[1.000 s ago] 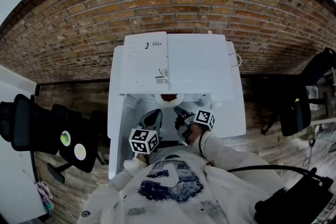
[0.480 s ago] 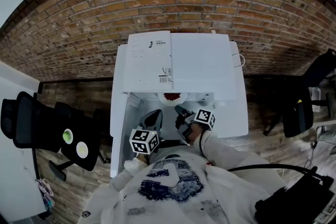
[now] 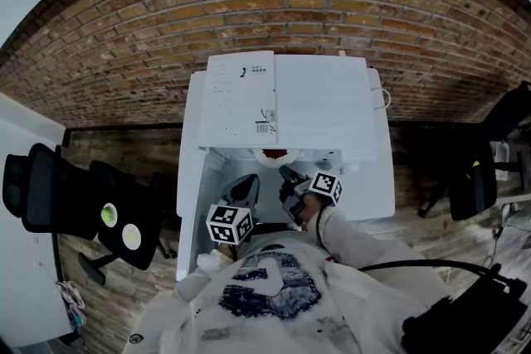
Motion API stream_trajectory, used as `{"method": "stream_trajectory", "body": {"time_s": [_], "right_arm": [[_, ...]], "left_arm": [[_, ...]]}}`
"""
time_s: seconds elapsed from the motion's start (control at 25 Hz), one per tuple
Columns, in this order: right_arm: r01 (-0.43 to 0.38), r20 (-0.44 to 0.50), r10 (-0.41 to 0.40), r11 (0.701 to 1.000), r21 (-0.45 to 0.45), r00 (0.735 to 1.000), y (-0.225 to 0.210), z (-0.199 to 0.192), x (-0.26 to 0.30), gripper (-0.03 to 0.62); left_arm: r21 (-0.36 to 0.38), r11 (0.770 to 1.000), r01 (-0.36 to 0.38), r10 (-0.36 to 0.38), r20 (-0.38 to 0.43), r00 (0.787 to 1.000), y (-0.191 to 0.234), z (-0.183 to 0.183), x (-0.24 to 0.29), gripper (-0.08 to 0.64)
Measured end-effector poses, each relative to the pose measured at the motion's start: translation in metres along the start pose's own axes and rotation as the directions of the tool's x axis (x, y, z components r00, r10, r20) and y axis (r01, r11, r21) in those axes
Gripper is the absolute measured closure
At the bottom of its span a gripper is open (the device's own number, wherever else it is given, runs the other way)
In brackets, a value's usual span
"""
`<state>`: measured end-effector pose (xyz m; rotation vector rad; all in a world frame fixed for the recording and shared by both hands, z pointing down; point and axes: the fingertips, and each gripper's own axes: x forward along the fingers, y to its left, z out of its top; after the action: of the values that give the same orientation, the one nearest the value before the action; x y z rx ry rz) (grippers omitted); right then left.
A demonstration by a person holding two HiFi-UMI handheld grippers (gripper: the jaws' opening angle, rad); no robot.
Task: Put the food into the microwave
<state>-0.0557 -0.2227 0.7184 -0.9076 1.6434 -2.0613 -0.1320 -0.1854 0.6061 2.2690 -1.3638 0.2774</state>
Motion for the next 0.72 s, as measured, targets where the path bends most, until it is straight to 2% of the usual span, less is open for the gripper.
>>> {"method": "stream_trajectory", "body": {"time_s": [0.72], "right_arm": [[-0.002,0.051,0.001,1.000,0.019,0.999,0.002,0.016,0.016,0.569]], "left_arm": [[0.016,1.000,0.022,-0.021,-0.022,1.000,0.004,0.002,0.009,0.552]]}}
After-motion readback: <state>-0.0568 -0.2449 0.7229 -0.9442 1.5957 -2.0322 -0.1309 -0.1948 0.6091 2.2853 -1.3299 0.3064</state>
